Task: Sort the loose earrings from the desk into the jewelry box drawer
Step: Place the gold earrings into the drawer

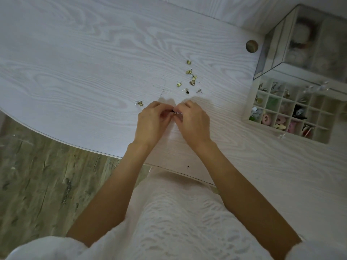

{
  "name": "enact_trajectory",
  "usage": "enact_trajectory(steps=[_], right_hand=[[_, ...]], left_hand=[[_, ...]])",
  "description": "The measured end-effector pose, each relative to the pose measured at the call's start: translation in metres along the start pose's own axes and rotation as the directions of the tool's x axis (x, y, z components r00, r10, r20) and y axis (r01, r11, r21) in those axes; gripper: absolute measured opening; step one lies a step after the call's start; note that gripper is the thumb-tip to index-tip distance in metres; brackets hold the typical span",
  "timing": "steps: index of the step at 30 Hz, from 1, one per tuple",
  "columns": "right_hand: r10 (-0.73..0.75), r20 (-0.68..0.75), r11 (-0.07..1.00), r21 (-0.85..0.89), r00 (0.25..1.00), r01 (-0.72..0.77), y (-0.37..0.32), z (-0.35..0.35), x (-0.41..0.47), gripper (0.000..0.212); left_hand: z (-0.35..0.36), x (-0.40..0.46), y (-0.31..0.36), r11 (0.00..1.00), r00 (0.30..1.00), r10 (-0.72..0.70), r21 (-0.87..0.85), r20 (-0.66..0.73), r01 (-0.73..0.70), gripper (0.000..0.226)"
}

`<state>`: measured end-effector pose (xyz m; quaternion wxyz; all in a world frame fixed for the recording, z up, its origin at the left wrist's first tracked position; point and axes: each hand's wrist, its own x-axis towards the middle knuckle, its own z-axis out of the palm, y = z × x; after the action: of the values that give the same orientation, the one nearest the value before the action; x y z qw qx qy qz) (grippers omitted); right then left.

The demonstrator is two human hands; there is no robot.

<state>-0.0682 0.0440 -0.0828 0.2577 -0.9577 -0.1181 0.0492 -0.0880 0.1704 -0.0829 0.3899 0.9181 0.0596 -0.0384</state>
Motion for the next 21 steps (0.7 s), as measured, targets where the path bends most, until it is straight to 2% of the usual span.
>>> enact_trajectory(steps=[4,9,17,21], right_hand=[[0.003,-0.01,0.999,-0.035,1.0,-0.003,-0.002,0.001,-0.001,0.01],[0.111,0.025,0.993,-0.05,0.994,-0.11,0.001,0.004,-0.004,0.013],[0.016,-0.078,0.999,-0.027,0.997,-0.018,0.001,0.013,-0.002,0.003],[0.015,-0.016,0.997,-0.076,1.0,-0.016,0.003,0.015,0.003,0.006]], left_hand=[[-0.001,0.004,0.0,1.0,1.0,0.009,-0.026,0.018,-0.009,0.012],[-0.002,0.005,-0.002,1.0,0.999,0.019,0.0,0.033,-0.019,0.011],[-0.006,0.005,0.006,1.0,0.999,0.013,-0.018,0.04,-0.012,0.012],[-0.01,-0.002,-0.002,0.994,0.996,-0.093,-0.062,-0.018,0.091,0.011]])
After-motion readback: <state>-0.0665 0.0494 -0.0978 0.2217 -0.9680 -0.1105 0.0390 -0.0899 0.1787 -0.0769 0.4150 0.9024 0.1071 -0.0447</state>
